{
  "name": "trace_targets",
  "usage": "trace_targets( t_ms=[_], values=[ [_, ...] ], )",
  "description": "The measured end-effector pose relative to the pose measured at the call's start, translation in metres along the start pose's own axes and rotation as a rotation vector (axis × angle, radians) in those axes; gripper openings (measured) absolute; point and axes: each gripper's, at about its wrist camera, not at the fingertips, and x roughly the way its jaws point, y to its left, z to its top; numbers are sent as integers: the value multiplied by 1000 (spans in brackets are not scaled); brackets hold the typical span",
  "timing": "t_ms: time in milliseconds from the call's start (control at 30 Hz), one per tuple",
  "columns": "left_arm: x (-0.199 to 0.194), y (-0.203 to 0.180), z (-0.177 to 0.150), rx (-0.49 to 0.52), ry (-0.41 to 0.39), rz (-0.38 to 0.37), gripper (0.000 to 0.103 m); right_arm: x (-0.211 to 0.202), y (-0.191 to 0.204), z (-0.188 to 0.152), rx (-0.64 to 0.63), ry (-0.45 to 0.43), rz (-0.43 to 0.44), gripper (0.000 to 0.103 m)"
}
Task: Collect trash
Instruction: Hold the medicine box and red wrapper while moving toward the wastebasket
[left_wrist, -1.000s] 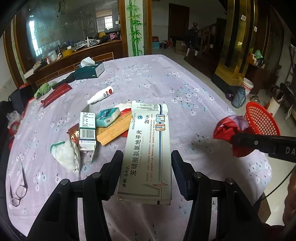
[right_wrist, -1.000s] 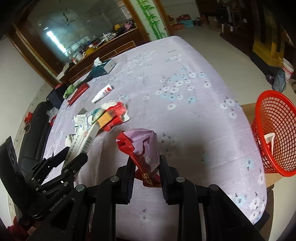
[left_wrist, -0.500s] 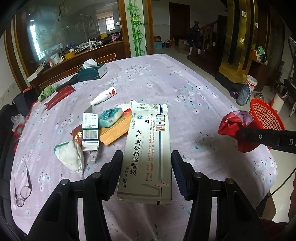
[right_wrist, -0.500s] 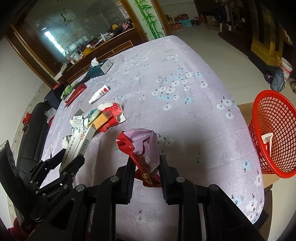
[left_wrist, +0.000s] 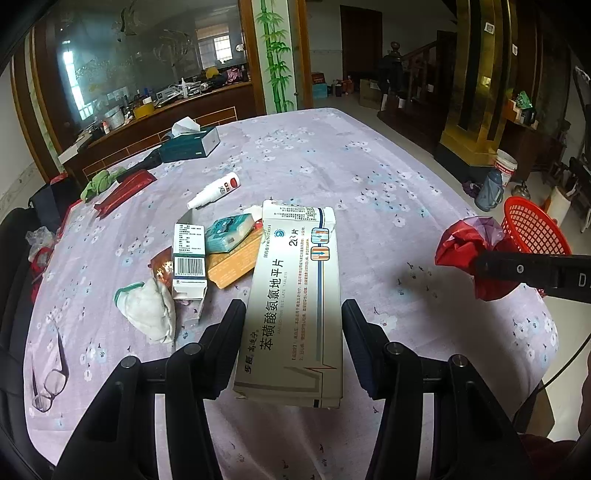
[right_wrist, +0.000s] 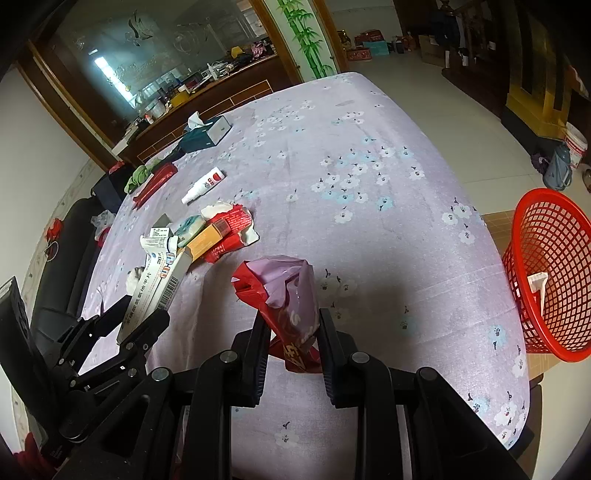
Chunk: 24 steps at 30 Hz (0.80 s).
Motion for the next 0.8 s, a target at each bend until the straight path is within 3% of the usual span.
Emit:
trace_targets(
  t_ms=[800],
  values=[
    [1,-14,-3,38,-2,-16,52,-10,-9,-7,25,-15,-19,26]
  ],
)
